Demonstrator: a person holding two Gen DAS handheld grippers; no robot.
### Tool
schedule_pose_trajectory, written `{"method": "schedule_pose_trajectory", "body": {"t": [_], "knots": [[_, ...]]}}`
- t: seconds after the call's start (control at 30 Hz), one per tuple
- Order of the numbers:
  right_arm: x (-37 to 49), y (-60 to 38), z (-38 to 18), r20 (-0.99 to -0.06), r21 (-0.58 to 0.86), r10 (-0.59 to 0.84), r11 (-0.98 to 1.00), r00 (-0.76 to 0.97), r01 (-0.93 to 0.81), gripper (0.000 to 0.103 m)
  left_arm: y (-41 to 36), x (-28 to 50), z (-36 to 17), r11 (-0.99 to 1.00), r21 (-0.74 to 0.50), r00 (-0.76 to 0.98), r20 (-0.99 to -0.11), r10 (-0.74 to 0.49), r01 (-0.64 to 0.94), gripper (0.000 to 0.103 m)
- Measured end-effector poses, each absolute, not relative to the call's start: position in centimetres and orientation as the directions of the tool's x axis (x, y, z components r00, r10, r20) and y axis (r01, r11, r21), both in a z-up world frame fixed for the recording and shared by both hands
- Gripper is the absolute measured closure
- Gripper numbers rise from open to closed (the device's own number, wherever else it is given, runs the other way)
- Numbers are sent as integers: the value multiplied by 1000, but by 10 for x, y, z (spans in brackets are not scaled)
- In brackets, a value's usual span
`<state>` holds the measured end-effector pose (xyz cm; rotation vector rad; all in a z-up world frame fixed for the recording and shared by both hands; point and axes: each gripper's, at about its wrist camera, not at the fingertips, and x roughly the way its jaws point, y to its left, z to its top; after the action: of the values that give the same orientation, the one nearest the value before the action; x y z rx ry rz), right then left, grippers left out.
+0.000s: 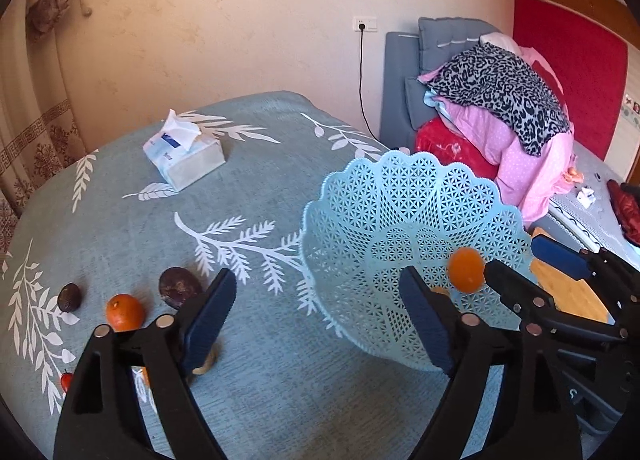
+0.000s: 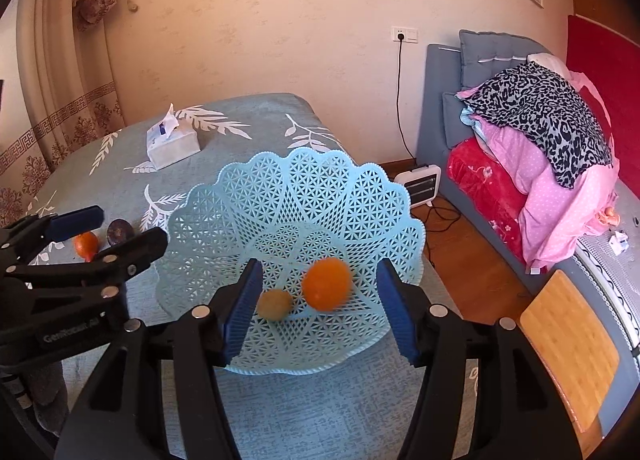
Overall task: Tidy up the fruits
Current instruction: 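Withdraw both open tools from the basket back toward the fruit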
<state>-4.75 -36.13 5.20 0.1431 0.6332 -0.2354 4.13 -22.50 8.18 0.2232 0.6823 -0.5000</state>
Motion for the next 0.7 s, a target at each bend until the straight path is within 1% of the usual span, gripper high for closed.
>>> {"method": "schedule_pose_trajectory", "body": {"t": [0.13,0.2,0.27,0.33,0.57,0.7], "knots": [[-48,-356,53,-599,61,-167,966,783,252,41,-213,33,86,858,37,684,-622,-381,512,14],[-48,-353,54,-598,58,-163,968,785,246,40,-207,30,88,853,24,681,-613,-400,522,14],[-48,-350,55,-595,54,-163,969,787,241,35,-200,27,90,848,8,678,-605,-418,530,14],[-48,-345,56,-593,49,-160,971,789,234,35,-194,24,92,850,1,679,-602,-421,527,14],[-46,-330,57,-600,44,-139,977,788,206,35,-170,18,93,889,52,727,-599,-336,454,14],[-44,-320,58,-603,39,-130,981,787,192,35,-153,17,90,902,40,728,-606,-321,431,14]]}}
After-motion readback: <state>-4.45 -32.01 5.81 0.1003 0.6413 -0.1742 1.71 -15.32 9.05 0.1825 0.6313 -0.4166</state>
